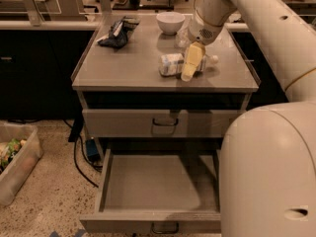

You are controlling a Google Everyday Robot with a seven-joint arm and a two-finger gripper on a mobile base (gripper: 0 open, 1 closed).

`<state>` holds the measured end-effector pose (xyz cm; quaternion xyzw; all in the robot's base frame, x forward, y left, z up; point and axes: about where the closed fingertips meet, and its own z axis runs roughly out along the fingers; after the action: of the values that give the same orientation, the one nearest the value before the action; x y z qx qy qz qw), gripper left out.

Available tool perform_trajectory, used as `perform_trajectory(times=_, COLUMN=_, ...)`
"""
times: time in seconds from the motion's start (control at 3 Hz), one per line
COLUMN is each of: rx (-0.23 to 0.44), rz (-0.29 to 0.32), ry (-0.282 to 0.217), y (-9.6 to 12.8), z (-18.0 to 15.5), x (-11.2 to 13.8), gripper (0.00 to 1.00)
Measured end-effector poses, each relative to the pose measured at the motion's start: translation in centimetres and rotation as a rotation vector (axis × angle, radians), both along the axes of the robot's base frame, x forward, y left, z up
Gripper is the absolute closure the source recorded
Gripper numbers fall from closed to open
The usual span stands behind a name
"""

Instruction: Place blue plastic bottle into middle drawer

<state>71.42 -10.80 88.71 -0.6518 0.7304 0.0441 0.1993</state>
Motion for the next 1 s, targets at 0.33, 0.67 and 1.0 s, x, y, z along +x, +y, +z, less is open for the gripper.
perform_trajectory(times=0.33, rx=0.07, rz=-0.047, ry=-0.007, y=-1.6, z=-1.9, x=2.2, gripper=0.0)
perform_trajectory(times=0.67, rx=0.109, rz=-0.091, ry=-0.019, y=-2.6, z=-3.7, x=5.2, gripper=0.0)
perform_trajectory(times=1.0, rx=0.119, rz=-0.091, ry=-0.007, y=-2.2, z=-4.4, x=5.4, gripper=0.0)
